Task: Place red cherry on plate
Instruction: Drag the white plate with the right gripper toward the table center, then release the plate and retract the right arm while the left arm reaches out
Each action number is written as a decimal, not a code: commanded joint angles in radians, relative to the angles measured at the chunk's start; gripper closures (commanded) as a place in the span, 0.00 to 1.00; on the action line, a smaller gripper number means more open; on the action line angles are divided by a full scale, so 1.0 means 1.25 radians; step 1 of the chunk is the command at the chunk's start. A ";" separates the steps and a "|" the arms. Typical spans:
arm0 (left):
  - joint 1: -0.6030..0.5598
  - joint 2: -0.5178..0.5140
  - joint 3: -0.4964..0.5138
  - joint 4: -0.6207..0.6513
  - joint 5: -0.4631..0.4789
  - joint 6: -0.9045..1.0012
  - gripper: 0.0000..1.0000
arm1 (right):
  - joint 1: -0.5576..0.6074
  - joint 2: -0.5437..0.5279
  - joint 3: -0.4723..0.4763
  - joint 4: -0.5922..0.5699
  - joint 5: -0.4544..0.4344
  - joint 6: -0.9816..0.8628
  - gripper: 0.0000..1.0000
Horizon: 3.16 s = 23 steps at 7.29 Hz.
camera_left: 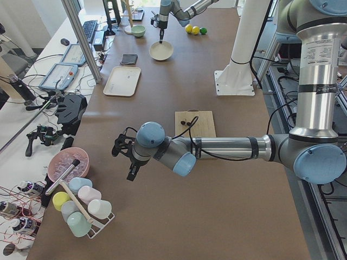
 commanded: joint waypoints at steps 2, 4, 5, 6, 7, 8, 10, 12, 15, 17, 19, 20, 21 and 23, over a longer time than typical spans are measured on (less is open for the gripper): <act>-0.003 0.021 0.000 -0.013 -0.001 0.000 0.02 | -0.004 0.108 0.018 -0.003 0.049 0.115 1.00; -0.003 0.032 0.000 -0.016 -0.001 0.000 0.02 | -0.108 0.203 -0.004 -0.007 0.006 0.145 1.00; -0.003 0.034 0.001 -0.016 -0.001 0.000 0.02 | -0.170 0.225 -0.009 -0.005 -0.061 0.171 1.00; -0.003 0.034 0.005 -0.016 -0.001 0.000 0.02 | -0.216 0.252 -0.025 -0.005 -0.104 0.197 1.00; -0.003 0.037 0.005 -0.016 -0.001 0.000 0.02 | -0.244 0.295 -0.052 -0.007 -0.122 0.199 1.00; -0.003 0.038 0.006 -0.016 -0.001 0.000 0.02 | -0.276 0.318 -0.073 -0.005 -0.162 0.219 1.00; -0.004 0.045 0.003 -0.016 -0.001 0.000 0.02 | -0.322 0.326 -0.079 -0.004 -0.207 0.229 1.00; -0.004 0.045 0.003 -0.016 -0.001 0.000 0.02 | -0.323 0.322 -0.091 -0.004 -0.207 0.229 1.00; -0.004 0.051 -0.004 -0.016 -0.002 0.000 0.02 | -0.301 0.306 -0.094 -0.005 -0.205 0.229 1.00; -0.004 0.051 -0.006 -0.018 -0.002 0.000 0.02 | -0.302 0.296 -0.094 -0.002 -0.205 0.229 0.79; -0.003 0.047 -0.013 -0.026 -0.001 -0.004 0.02 | -0.297 0.296 -0.084 -0.003 -0.209 0.233 0.00; -0.002 0.043 -0.038 -0.029 -0.001 -0.092 0.02 | -0.275 0.296 -0.084 -0.007 -0.201 0.230 0.00; 0.032 0.040 -0.076 -0.057 0.000 -0.246 0.02 | -0.240 0.294 -0.083 -0.010 -0.173 0.220 0.00; 0.128 0.048 -0.143 -0.064 0.009 -0.331 0.02 | -0.142 0.262 -0.083 -0.010 -0.068 0.185 0.00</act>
